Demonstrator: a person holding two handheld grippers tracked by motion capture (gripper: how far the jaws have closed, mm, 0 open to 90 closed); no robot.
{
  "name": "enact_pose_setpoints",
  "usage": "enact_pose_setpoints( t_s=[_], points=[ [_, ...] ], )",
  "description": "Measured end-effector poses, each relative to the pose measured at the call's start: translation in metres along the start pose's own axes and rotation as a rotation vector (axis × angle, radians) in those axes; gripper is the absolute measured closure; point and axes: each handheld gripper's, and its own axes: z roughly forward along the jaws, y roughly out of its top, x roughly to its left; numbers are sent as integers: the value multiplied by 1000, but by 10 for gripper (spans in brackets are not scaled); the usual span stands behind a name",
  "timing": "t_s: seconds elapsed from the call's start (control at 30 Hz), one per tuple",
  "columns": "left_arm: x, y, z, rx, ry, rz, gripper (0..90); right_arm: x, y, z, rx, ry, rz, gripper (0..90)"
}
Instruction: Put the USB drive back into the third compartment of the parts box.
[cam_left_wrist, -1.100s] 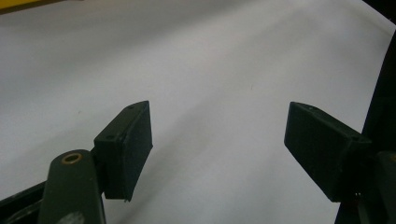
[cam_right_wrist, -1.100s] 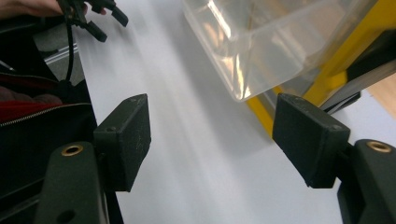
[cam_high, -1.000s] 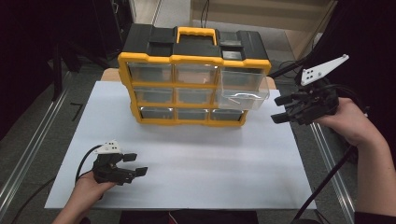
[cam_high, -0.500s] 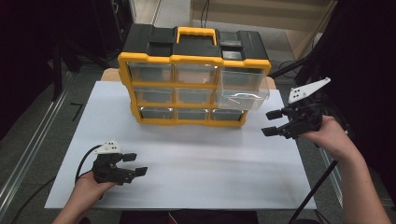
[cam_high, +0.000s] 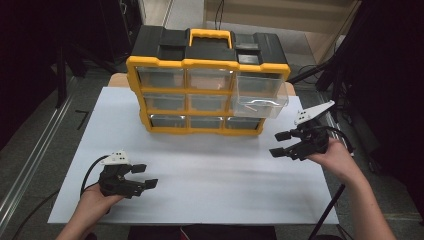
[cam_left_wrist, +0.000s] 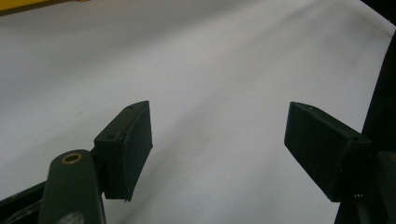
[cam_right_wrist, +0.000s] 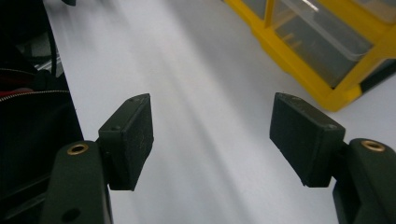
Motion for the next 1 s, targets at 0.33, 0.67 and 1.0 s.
enact_pose_setpoints(
  t_s=[0.33, 0.67, 1.0],
  points=[
    [0, 0, 0, 0, -1, 0, 249, 7, -12, 40, 18, 37, 14, 288],
    [0, 0, 0, -2, 0, 0, 249, 15, -14, 69, 14, 67, 21, 287],
    [0, 0, -1, -1, -2, 2, 249, 21, -18, 97, 17, 80, 61, 287]
  ],
)
